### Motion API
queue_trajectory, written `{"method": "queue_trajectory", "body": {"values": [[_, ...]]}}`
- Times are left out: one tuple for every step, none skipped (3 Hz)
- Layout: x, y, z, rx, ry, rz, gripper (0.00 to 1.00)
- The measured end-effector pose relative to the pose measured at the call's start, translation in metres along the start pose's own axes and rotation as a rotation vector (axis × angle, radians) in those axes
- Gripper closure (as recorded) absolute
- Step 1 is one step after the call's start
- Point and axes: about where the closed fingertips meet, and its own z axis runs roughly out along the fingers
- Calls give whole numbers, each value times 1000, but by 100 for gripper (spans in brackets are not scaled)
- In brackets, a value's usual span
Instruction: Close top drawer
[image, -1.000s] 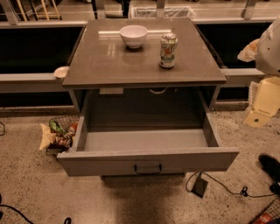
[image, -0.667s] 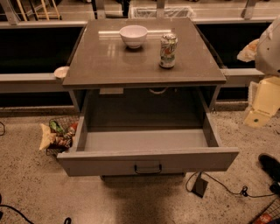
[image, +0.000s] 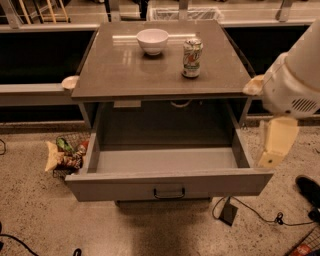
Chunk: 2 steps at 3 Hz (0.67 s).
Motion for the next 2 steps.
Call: {"method": "queue_trajectory", "body": {"values": [[-3, 23, 52, -82, -18, -49, 0], [-5, 38, 84, -136, -56, -68, 14]]}}
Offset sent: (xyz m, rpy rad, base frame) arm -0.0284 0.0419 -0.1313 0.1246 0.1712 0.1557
